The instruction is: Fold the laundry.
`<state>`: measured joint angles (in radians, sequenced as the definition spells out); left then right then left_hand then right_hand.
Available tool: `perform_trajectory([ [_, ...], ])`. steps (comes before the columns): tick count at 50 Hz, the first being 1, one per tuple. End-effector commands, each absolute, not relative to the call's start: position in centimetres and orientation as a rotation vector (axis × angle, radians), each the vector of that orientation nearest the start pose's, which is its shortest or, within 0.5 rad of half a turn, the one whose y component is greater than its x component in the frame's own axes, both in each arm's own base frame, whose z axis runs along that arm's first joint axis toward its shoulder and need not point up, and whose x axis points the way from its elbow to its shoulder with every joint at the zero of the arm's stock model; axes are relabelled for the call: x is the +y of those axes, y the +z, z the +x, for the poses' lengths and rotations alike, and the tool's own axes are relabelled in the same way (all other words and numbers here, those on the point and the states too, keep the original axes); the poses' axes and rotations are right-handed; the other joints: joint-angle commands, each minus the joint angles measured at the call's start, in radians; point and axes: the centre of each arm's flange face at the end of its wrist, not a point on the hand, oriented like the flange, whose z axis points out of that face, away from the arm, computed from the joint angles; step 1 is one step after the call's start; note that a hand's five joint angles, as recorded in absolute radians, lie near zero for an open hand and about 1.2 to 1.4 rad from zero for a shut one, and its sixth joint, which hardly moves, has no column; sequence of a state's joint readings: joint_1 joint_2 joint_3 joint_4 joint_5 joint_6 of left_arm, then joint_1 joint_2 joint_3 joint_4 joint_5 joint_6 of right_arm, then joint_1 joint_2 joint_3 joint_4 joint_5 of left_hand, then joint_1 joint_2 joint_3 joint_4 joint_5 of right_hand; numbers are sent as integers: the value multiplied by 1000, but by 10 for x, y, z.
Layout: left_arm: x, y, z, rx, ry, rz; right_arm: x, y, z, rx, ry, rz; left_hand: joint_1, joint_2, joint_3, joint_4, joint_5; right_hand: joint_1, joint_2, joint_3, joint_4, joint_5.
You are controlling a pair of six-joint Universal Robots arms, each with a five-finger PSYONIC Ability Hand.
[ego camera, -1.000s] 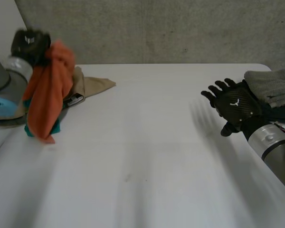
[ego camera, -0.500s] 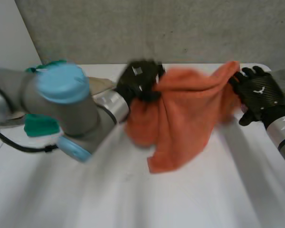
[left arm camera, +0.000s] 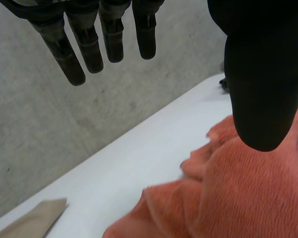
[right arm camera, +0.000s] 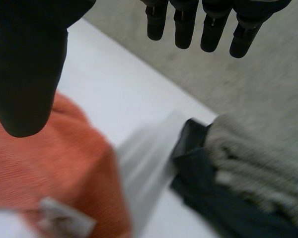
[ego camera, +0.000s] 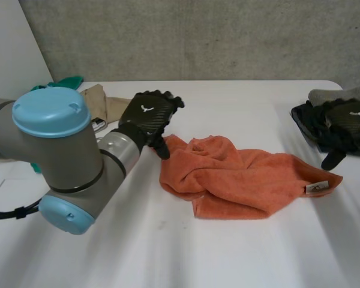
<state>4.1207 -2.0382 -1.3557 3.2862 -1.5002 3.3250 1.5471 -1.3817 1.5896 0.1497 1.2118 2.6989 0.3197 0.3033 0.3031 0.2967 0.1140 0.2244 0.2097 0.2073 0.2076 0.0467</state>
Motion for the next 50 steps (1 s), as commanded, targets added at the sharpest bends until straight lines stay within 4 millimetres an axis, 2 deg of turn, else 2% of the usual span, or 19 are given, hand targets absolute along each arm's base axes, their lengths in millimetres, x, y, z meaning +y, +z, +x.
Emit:
perform_trajectory([
  [1,-269,181,-329,2479,-2123,1051,-287,203,186,2399,-1544,-845,-27,-11,-10,-4,4,-50,-35,-33,-33,-47],
  [6,-277,148,-340,2548,-2043,1127,-269,180,208,2347,-1493,-858,-18,-2,-1,5,13,-50,-35,-33,-33,-47],
  [12,-279,130,-351,2611,-2006,1248,-256,153,232,2265,-1493,-888,49,66,66,72,80,-34,-20,-17,-18,-31],
  [14,-277,125,-355,2629,-1992,1284,-254,146,239,2258,-1481,-896,198,215,215,221,229,74,89,91,91,77],
  [16,-274,125,-357,2640,-1984,1298,-253,138,243,2264,-1477,-907,476,493,493,499,508,355,369,372,372,358],
  [17,-273,125,-356,2649,-1970,1296,-254,138,243,2270,-1488,-908,804,820,820,827,835,467,482,484,484,470],
  [19,-273,124,-355,2653,-1959,1289,-256,138,242,2283,-1505,-908,1075,1092,1092,1098,1106,734,749,751,751,737],
  [20,-273,124,-355,2654,-1957,1288,-261,139,240,2297,-1535,-899,1077,1093,1093,1100,1108,1157,1172,1174,1174,1160],
  [24,-272,172,-349,2561,-2085,1220,-269,150,239,2269,-1634,-897,1077,1093,1093,1100,1108,1172,1187,1189,1189,1175],
  [25,-269,194,-343,2519,-2135,1175,-271,167,238,2221,-1724,-906,1077,1093,1093,1100,1108,1172,1187,1189,1189,1175],
  [27,-264,216,-337,2474,-2187,1137,-272,188,238,2170,-1810,-924,1077,1093,1093,1100,1108,1172,1187,1189,1189,1175],
  [28,-261,228,-334,2449,-2220,1118,-270,210,238,2101,-1901,-947,1077,1093,1093,1100,1108,1172,1187,1189,1189,1175],
  [29,-255,253,-330,2391,-2297,1085,-269,222,238,2071,-1945,-957,1077,1093,1093,1100,1108,1172,1187,1189,1189,1175],
  [33,-236,308,-319,2249,-2476,1039,-268,274,237,1945,-2124,-967,1077,1093,1093,1100,1108,1172,1187,1189,1189,1175],
  [37,-219,342,-308,2173,-2562,1015,-270,311,238,1894,-2177,-957,1077,1093,1093,1100,1108,1172,1187,1189,1189,1175],
  [40,-215,351,-305,2156,-2575,1002,-271,337,239,1847,-2222,-950,1077,1093,1093,1100,1108,1172,1187,1189,1189,1175],
  [43,-217,352,-305,2154,-2578,994,-278,344,242,1823,-2239,-947,1077,1093,1093,1100,1108,1172,1187,1189,1189,1175],
  [47,-228,333,-313,2208,-2515,1017,-308,314,253,1889,-2162,-964,1077,1093,1093,1100,1108,1172,1187,1189,1189,1175],
  [50,-246,294,-324,2314,-2381,1057,-326,286,263,1945,-2086,-985,1077,1093,1093,1100,1108,1172,1187,1189,1189,1175],
])
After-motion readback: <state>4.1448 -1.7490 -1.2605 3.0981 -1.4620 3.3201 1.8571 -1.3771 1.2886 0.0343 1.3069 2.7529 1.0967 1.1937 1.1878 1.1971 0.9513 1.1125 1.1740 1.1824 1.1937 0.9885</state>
